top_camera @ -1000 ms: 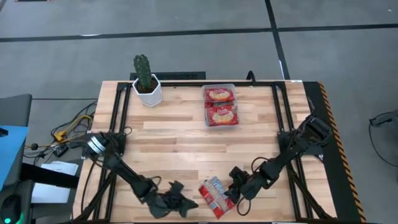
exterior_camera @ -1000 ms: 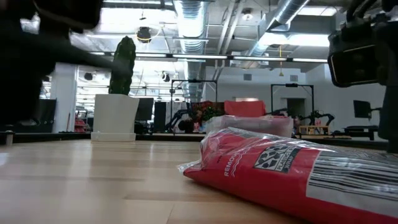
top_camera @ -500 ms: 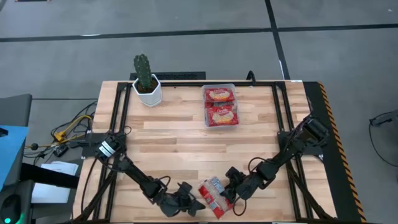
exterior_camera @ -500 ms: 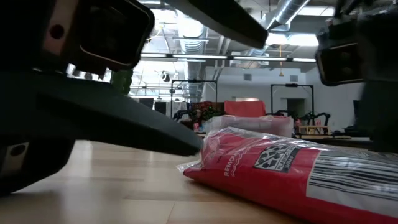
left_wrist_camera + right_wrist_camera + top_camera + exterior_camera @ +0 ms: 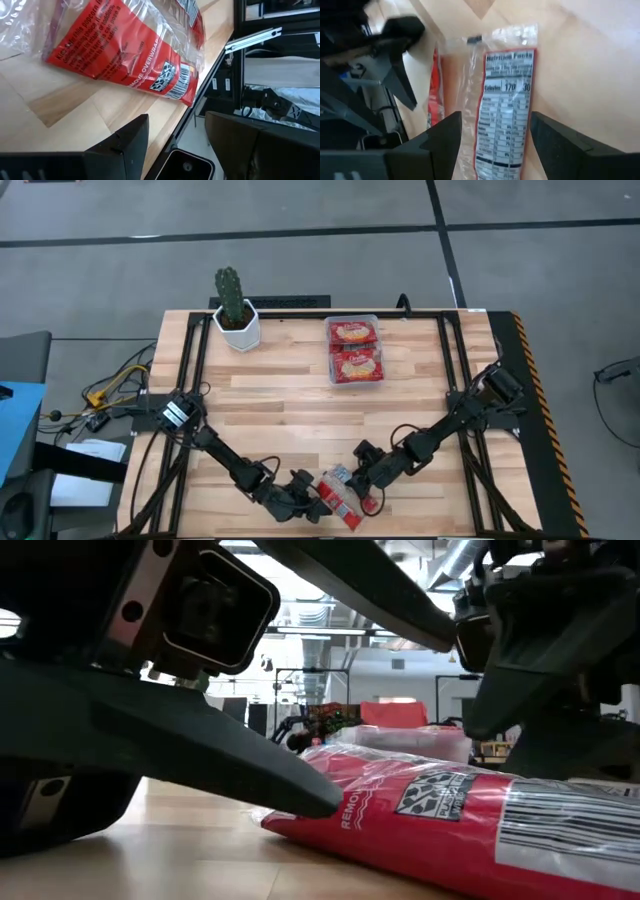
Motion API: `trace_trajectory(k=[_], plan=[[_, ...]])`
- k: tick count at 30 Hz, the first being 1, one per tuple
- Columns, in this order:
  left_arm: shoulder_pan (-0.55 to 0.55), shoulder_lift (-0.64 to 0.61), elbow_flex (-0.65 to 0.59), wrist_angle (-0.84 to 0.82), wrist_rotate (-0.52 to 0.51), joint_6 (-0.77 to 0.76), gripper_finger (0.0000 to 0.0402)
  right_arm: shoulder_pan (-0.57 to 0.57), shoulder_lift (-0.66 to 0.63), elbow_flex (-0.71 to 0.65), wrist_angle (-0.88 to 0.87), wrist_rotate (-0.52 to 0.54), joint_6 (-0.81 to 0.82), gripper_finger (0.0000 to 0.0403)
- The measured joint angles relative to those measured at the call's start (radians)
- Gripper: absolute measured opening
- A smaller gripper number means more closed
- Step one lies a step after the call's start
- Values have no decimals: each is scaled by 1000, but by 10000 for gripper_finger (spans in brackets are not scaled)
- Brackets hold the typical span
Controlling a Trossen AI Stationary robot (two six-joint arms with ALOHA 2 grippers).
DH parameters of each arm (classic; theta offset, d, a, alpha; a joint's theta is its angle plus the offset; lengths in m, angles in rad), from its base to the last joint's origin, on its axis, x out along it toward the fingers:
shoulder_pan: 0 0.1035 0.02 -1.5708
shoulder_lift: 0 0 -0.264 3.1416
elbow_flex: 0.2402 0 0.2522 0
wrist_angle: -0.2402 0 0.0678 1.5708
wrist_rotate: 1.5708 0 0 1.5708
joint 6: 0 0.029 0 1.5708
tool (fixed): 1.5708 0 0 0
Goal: Sort popcorn bags into baskets
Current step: Put the popcorn bag into the transparent bin
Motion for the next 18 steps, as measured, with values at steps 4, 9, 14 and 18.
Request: trace_trajectory(k=[4, 9, 14, 18], plan=[[9, 0, 0, -3, -6, -17, 185, 1, 38, 3, 30, -58, -17, 260], [20, -2, 2, -71, -8, -119, 185, 6, 64, 13, 48, -80, -22, 260], [28, -6, 4, -132, -10, -226, 185, -1, 67, 46, 28, -82, -39, 260], [48, -9, 7, -164, 47, -277, 185, -15, 74, 74, 21, -102, -58, 260]])
